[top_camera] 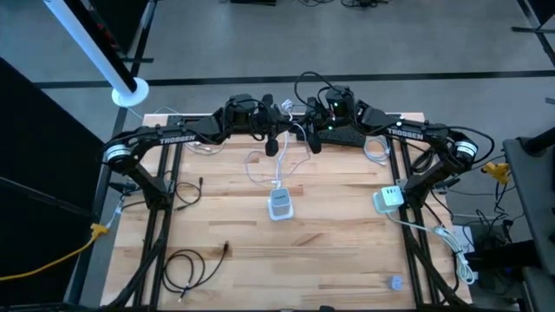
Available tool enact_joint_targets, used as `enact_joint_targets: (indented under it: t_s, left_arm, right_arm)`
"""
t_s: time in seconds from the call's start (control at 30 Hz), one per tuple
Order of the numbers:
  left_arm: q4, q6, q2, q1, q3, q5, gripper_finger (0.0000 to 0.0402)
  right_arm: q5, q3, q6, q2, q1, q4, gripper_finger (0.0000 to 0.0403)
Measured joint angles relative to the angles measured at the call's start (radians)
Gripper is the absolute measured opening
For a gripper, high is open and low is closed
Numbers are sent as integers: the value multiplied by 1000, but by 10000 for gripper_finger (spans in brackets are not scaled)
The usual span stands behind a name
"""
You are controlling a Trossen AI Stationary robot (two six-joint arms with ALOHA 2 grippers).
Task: Insert USB
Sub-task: Insert the bottom white charger cable into the black outlet extension
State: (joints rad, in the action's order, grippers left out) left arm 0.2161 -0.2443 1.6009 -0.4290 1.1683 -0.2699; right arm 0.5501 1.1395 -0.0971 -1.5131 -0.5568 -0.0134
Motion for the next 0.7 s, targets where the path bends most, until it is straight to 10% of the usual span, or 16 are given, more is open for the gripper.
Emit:
enact_joint_targets:
  t_s: [0.7]
  left_arm:
    - [-231, 41, -85, -24, -4, -8, 132]
  right_arm:
    - [-37, -185, 14, 2, -141, -141, 3]
